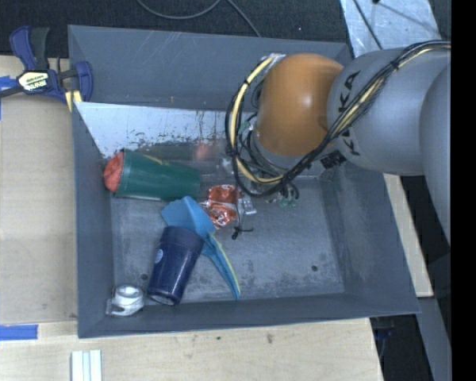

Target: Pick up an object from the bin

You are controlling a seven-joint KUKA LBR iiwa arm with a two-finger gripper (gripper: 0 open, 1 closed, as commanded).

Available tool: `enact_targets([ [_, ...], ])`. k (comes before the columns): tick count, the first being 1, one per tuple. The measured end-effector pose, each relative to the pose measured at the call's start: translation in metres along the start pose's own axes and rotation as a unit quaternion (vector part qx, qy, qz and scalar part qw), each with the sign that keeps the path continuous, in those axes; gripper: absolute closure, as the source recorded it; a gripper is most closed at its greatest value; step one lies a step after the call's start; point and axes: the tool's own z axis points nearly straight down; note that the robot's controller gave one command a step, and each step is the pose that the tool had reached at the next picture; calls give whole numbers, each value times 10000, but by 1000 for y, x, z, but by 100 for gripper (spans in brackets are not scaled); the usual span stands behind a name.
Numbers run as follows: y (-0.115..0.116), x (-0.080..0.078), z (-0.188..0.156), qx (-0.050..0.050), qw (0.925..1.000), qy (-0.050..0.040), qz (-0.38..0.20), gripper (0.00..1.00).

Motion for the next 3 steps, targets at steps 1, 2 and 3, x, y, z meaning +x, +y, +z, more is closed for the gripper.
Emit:
enact_targets([
  [1, 7, -18, 12, 16, 9973, -19, -733, 0],
  [2, 10, -18, 44, -1, 9861, -33, -1658, 100],
  [3, 10, -18, 44, -1, 9862, -33, -1658, 100],
])
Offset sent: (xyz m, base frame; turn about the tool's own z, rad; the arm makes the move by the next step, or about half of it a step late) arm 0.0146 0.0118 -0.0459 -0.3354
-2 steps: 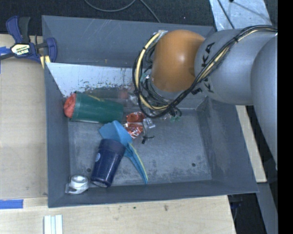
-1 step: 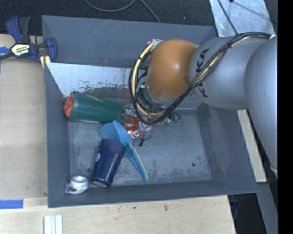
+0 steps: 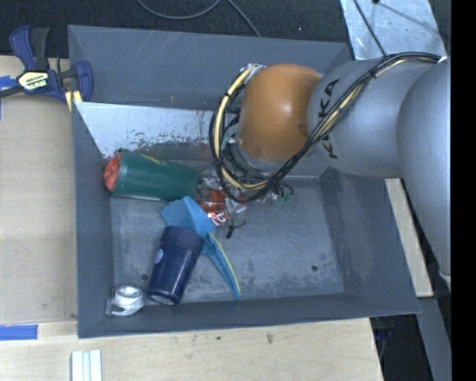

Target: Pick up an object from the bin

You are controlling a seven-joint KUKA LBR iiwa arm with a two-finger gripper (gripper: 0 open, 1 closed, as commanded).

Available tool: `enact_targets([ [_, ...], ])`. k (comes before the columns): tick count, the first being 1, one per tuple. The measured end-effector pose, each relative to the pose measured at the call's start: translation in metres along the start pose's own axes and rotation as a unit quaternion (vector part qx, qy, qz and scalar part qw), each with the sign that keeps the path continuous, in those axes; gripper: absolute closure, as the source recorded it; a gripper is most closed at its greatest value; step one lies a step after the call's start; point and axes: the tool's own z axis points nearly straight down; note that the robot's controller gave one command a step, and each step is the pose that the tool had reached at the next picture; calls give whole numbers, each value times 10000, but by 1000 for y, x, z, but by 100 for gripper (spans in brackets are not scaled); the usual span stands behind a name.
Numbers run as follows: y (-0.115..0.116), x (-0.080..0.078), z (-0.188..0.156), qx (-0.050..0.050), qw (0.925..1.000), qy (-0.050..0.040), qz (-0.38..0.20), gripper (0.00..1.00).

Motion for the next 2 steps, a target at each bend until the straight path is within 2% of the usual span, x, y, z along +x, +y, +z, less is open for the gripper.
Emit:
enact_targets([
  [1, 0, -8, -22, -1, 10000, 4, -76, 100],
  [2, -6, -10, -60, 3, 9999, -21, -154, 100],
])
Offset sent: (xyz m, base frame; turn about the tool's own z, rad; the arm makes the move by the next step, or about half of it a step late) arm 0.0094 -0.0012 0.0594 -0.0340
